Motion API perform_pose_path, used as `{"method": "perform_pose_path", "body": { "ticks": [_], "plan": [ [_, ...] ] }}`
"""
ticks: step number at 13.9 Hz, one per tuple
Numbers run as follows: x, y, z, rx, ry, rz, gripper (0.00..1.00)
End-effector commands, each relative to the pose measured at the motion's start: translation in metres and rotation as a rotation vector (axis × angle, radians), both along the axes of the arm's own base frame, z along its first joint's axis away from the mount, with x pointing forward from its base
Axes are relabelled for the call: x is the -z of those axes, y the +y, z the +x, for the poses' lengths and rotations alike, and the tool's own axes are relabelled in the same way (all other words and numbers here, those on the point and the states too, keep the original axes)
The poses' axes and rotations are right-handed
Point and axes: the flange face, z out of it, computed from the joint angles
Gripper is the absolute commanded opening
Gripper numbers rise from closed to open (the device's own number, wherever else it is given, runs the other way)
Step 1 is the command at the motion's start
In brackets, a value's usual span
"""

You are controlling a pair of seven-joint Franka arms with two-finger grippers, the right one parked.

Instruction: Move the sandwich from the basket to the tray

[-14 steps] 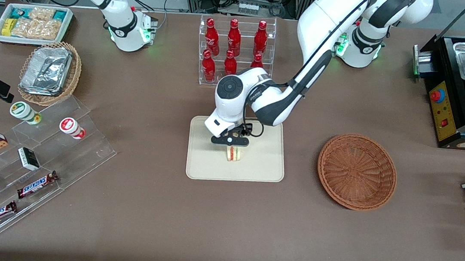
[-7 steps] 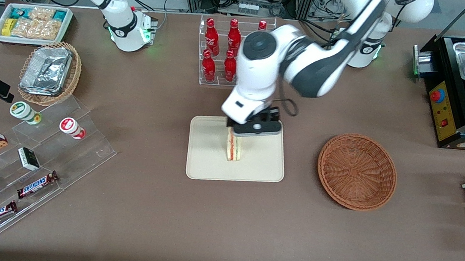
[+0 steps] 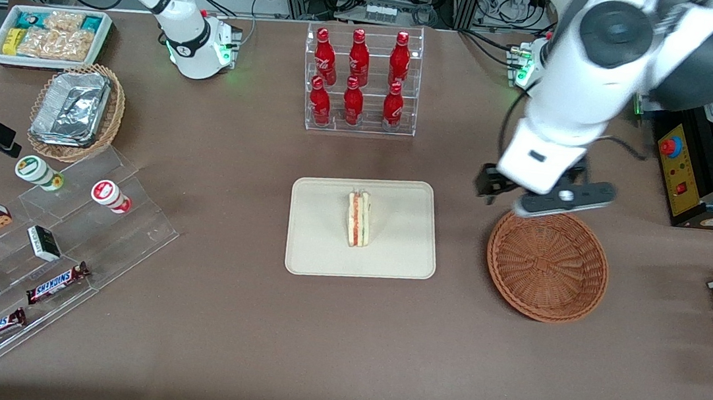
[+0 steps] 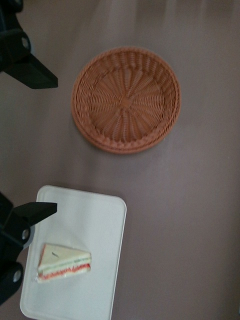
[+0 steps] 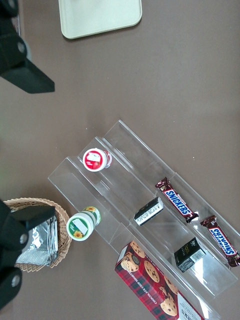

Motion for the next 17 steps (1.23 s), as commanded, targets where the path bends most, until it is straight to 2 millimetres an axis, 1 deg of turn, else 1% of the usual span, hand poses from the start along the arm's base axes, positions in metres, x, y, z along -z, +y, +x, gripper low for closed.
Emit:
{"method": "perform_pose_path", "body": {
  "ticks": [1,2,5,6,8,10,11,12,13,14,16,17],
  "plan": [
    [-0.017,0.060,-0.030,0.066,0.012,-0.011,1.00],
    [-0.021,0.083,-0.032,0.092,0.024,-0.023,1.00],
    [-0.032,0.136,-0.026,0.143,0.055,-0.039,1.00],
    [-0.040,0.151,-0.026,0.184,0.058,-0.038,1.00],
    [-0.054,0.189,-0.021,0.205,0.057,-0.050,1.00],
    [-0.065,0.196,-0.013,0.236,0.032,-0.051,1.00],
    [-0.063,0.196,-0.009,0.241,0.035,-0.050,1.00],
    [-0.063,0.192,-0.009,0.277,0.033,-0.049,1.00],
    [-0.062,0.199,-0.006,0.345,0.030,-0.047,1.00],
    [-0.062,0.208,-0.005,0.352,0.027,-0.049,1.00],
    [-0.066,0.213,-0.003,0.313,0.015,-0.066,1.00],
    [-0.061,0.212,0.005,0.293,0.020,-0.067,1.00]
  ]
}}
